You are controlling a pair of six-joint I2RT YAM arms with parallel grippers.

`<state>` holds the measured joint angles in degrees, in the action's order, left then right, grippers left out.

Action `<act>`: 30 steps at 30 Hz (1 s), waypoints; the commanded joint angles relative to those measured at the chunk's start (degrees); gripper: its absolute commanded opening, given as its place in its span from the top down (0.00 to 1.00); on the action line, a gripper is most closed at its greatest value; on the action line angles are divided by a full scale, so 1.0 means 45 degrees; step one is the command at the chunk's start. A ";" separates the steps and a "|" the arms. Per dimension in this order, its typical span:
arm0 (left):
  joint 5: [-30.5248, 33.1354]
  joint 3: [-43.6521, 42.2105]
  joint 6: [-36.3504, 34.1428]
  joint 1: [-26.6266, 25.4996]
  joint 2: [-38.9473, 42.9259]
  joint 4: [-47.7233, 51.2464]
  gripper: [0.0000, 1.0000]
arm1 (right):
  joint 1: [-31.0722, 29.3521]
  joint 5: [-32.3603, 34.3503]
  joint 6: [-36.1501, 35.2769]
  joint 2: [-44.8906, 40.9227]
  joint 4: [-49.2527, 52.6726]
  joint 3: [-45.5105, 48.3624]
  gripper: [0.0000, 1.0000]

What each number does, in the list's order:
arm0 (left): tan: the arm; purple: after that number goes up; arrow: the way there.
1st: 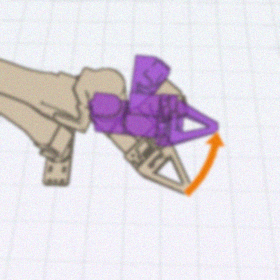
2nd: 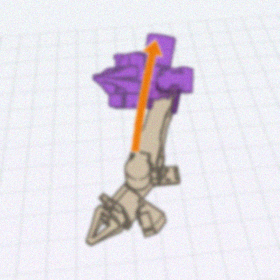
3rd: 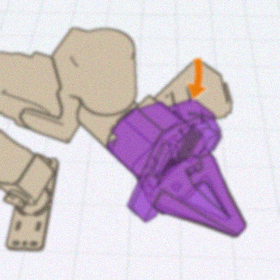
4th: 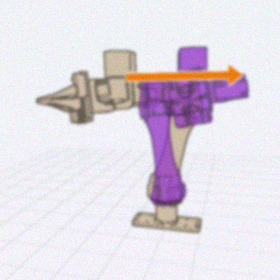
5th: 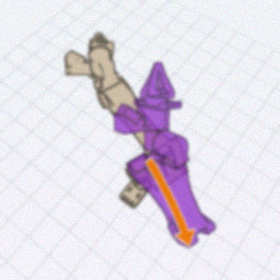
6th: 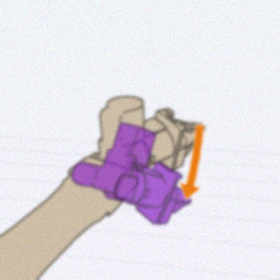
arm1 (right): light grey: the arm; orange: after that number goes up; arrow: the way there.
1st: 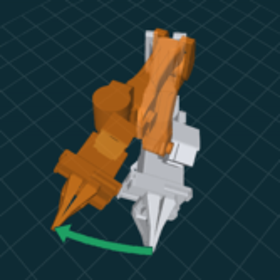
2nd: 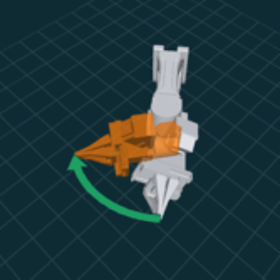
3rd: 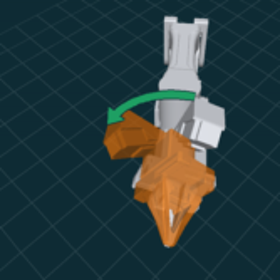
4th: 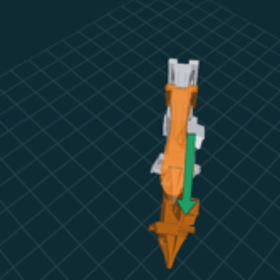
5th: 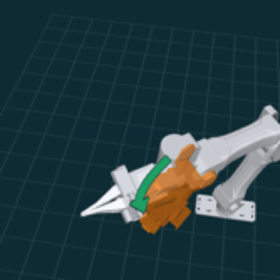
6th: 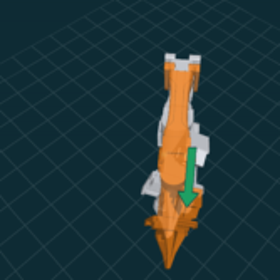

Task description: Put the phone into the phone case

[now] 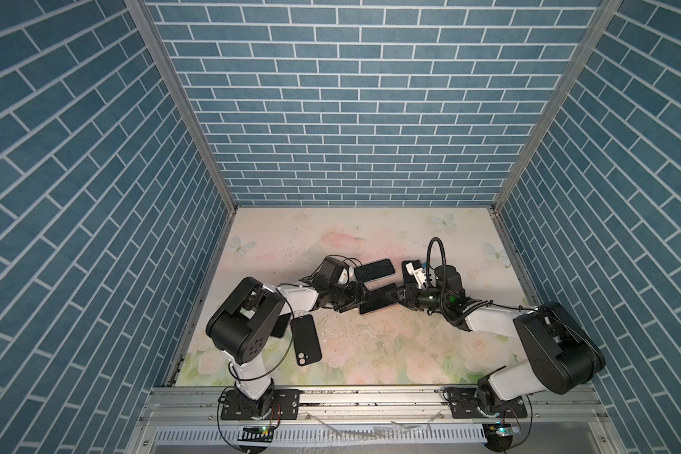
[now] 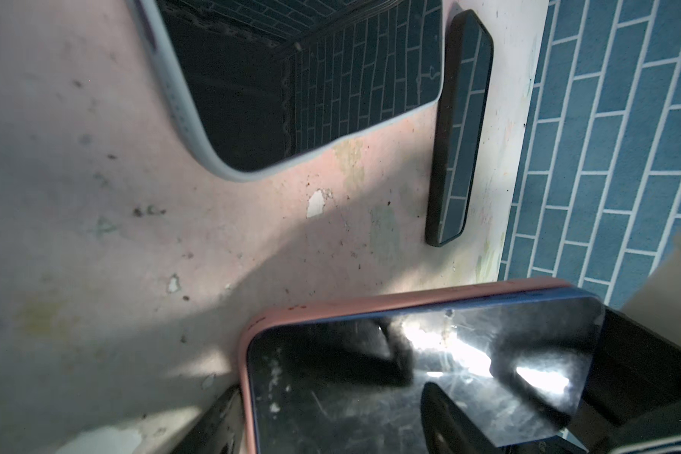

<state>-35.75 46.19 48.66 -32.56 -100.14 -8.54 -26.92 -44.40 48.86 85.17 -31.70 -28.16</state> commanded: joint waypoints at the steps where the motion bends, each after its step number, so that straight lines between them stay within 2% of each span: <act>1: 0.0129 -0.0372 -0.0033 -0.0015 -0.0410 0.0510 0.27 | 0.0064 -0.0265 0.0060 -0.0292 -0.0281 0.0159 0.64; 12: 0.0170 -0.0310 -0.0044 0.0027 -0.0493 0.0432 0.27 | 0.0064 -0.0139 -0.0666 -0.0034 0.0905 0.0170 1.00; 20: 0.0112 -0.0111 -0.0048 0.0079 -0.0417 0.0330 0.27 | 0.0083 0.0167 -0.0897 -0.0487 0.1092 0.0028 1.00; 26: -0.0201 -0.0579 -0.0053 0.0872 0.0955 -0.0623 0.24 | 0.0515 0.0323 -0.0935 -0.1943 0.0434 0.0234 1.00; 27: -0.0364 -0.0664 -0.0079 0.1046 0.1294 -0.0868 0.22 | 0.0628 0.0144 -0.0917 -0.2189 0.0290 0.0215 1.00; 29: -0.0826 -0.0680 -0.0324 0.1354 0.1789 -0.1112 0.01 | 0.0812 -0.0342 -0.0808 -0.2567 0.0098 0.0090 1.00; 30: -0.1034 -0.0629 -0.0522 0.1453 0.2024 -0.1131 0.00 | 0.0892 -0.0655 -0.0762 -0.2714 0.0092 -0.0038 1.00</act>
<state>-37.56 43.20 48.27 -27.38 -94.61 -10.46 -23.83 -43.44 46.44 75.79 -26.92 -26.94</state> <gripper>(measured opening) 0.979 0.145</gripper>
